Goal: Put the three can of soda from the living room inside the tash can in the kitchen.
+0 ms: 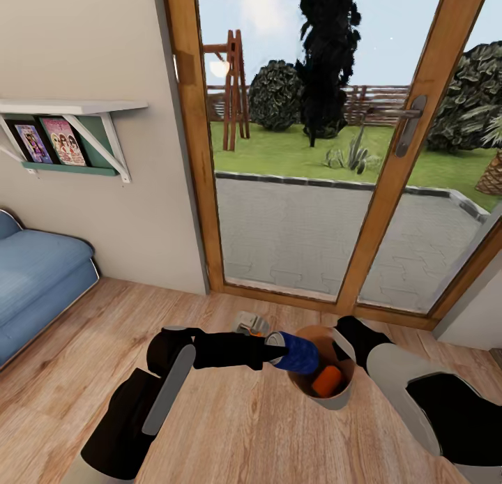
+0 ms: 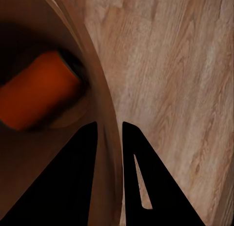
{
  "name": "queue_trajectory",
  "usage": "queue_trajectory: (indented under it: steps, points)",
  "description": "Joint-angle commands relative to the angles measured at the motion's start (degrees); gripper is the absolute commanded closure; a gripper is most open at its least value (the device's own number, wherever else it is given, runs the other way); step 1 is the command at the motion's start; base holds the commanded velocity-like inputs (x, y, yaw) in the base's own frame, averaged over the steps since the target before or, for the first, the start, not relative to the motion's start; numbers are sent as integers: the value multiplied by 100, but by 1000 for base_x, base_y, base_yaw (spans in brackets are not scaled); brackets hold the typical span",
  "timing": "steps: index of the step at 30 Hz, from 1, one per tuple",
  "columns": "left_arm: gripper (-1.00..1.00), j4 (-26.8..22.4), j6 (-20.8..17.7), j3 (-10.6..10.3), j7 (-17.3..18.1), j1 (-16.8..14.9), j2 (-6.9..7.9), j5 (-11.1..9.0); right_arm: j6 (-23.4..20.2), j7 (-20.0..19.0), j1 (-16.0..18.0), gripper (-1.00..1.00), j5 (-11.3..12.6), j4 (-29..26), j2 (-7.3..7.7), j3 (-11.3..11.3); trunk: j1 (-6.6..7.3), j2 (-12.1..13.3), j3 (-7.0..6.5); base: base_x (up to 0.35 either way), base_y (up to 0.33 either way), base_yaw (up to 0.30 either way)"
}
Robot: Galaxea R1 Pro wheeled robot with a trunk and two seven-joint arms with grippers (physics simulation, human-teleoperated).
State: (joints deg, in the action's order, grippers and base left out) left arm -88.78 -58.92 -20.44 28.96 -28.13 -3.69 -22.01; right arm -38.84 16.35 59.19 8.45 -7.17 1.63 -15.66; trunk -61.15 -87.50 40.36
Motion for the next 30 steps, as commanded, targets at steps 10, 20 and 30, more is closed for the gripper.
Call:
queue_trajectory:
  steps: [10,20,30]
  points:
    - [100,97,273,-49,-81,1,-16,60,-58,-9,-45,100,-133,-12,-354,-79,0,0,-1,0,0,0]
    - [100,273,374,-67,-287,-9,-23,96,-66,-9,-48,100,-133,-12,-436,-79,0,0,-1,0,0,0]
    - [100,400,571,-97,-679,-16,-33,88,-64,-9,-50,100,-133,-12,-436,-78,0,0,-1,0,0,0]
